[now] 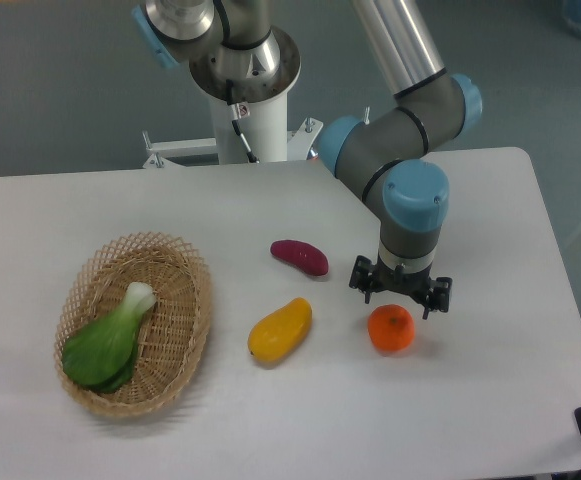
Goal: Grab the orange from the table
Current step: 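Lower the open gripper down around the orange, then close the gripper fingers on the orange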
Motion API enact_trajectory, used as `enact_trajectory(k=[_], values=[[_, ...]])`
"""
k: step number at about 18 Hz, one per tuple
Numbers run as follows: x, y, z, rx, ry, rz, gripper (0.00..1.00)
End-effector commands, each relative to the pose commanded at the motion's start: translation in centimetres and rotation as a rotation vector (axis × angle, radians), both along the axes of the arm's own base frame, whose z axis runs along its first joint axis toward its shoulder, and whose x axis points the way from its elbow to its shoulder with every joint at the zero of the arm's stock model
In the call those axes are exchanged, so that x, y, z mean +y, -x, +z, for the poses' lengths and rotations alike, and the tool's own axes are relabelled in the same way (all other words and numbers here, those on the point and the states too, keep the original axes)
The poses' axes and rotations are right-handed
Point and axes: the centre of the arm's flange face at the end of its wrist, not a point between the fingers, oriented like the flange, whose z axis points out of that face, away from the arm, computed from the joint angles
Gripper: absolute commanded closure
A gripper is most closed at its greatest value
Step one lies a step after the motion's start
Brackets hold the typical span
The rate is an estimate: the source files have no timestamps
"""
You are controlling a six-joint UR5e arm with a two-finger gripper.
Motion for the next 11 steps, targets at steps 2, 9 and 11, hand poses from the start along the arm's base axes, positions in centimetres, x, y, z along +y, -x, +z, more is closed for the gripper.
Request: enact_trajectory(k=[2, 9, 11], values=[[0.2, -0.2, -0.2, -0.003, 0.001, -0.003, 0.0], [1.0, -0.4, -1.0, -0.01, 0.005, 0.006, 0.0], [1.5, -0.7, -1.2, 0.003, 0.026, 0.005, 0.0]])
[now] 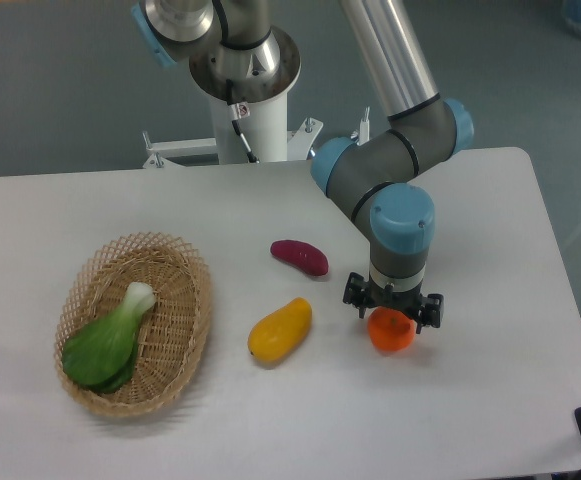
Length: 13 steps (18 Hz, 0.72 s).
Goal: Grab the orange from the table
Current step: 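Close the gripper fingers on the orange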
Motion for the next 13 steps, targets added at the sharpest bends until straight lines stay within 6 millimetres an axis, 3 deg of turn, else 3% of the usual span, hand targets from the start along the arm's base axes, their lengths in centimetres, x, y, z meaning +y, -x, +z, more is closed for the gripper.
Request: enact_trajectory(k=[2, 7, 13], values=[[0.4, 0.1, -0.5, 0.026, 0.043, 0.006, 0.04], [0.8, 0.1, -0.8, 0.056, 0.081, 0.028, 0.28], [1.2, 0.3, 0.4, 0.066, 0.055, 0.04, 0.37]])
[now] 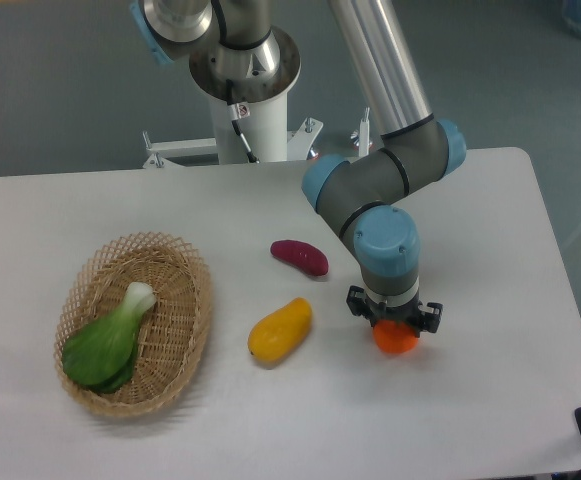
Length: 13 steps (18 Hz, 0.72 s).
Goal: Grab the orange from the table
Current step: 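Close the gripper fingers on the orange, then lift the grasped orange up off the table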
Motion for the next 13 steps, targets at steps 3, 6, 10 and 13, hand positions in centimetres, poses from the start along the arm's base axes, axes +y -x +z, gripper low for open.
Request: enact_trajectory(k=[3, 6, 10, 13], values=[[0.2, 0.7, 2.0, 0.01, -0.039, 0.004, 0.37], [0.0, 1.1, 4.1, -0.035, -0.162, 0.009, 0.36], [-0.4, 2.1, 6.6, -0.018, -0.197, 0.006, 0.31], [-1.2, 3.6, 8.3, -0.036, -0.185, 0.018, 0.31]])
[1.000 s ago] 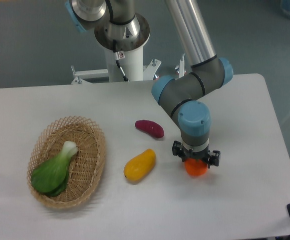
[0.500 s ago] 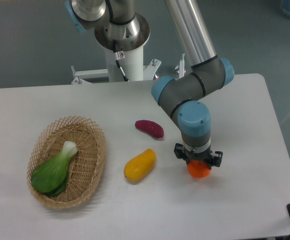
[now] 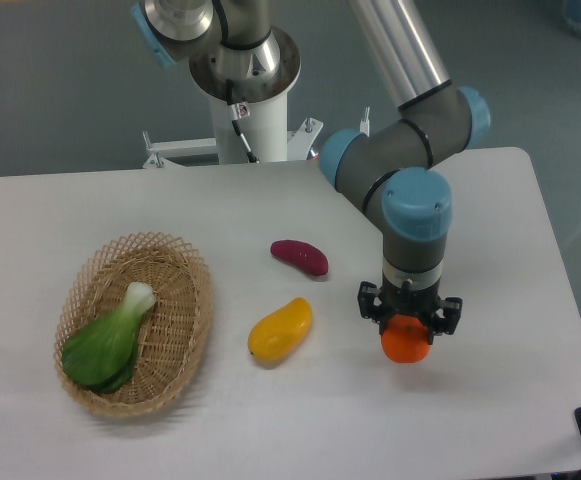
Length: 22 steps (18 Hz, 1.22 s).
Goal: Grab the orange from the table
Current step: 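Lift the grasped orange up off the table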
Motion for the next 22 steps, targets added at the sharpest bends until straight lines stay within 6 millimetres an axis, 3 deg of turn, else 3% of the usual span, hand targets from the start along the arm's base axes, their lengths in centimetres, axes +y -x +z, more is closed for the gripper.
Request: enact_trajectory(k=[7, 22], values=[[-1.6, 2.8, 3.7, -0.073, 0.04, -0.038, 0.31], [-2.2, 3.8, 3.4, -0.058, 0.061, -0.132, 0.27]])
